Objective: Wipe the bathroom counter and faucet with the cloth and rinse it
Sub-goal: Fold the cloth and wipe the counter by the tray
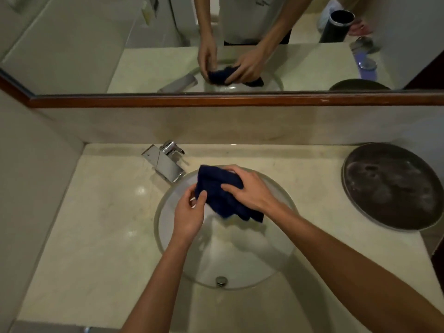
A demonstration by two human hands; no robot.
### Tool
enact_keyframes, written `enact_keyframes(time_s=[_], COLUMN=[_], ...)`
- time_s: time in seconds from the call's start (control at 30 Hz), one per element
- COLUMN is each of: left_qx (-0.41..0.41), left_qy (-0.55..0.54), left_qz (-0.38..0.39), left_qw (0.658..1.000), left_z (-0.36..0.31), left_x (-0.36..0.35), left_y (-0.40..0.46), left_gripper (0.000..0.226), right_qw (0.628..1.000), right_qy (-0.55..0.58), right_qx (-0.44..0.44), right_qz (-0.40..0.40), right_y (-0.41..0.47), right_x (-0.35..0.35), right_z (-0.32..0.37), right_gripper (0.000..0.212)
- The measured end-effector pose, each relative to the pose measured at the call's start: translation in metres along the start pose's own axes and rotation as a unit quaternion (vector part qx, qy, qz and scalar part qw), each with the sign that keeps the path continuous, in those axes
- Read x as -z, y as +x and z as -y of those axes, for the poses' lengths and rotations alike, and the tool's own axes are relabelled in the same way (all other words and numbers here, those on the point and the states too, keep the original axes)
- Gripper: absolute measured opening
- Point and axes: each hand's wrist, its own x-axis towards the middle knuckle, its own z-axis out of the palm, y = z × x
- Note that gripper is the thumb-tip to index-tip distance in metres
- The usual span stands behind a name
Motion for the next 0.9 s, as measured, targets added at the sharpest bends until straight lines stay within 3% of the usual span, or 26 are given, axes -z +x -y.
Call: enact_keyframes(time_s=[0.17,0.3,0.5,0.67,0.9], left_qx=[0.012,-0.016,-0.092,-0.131,-0.148], left_qy=[0.158,0.209,0.268,0.296,0.308], left_qz=[-0.056,-0.077,-0.063,-0.032,-0.008], left_qw=[0.986,0.975,0.957,0.946,0.94], left_z=[0.076,0.13,0.151,0.149,0.149], left_x=[-0.009,-0.012,-0.008,-0.002,0.002], left_y=[-0.018,-0.048,-0.066,-0.071,-0.076], left_gripper=[0.036,0.028,0.026,0.03,0.031], right_qw=[0.987,0.947,0.935,0.951,0.966], right_qy=[-0.125,-0.277,-0.254,-0.237,-0.207], right_qx=[0.097,0.159,0.244,0.183,0.033], right_qz=[0.018,0.036,-0.037,-0.079,-0.149], right_y=[0.117,0.168,0.163,0.121,0.004], right_x=[-0.02,-0.054,-0.045,-0.002,0.039], right_z=[-0.008,-0.027,-0.077,-0.111,-0.159], right_gripper=[0.037,0.055,0.056,0.049,0.044])
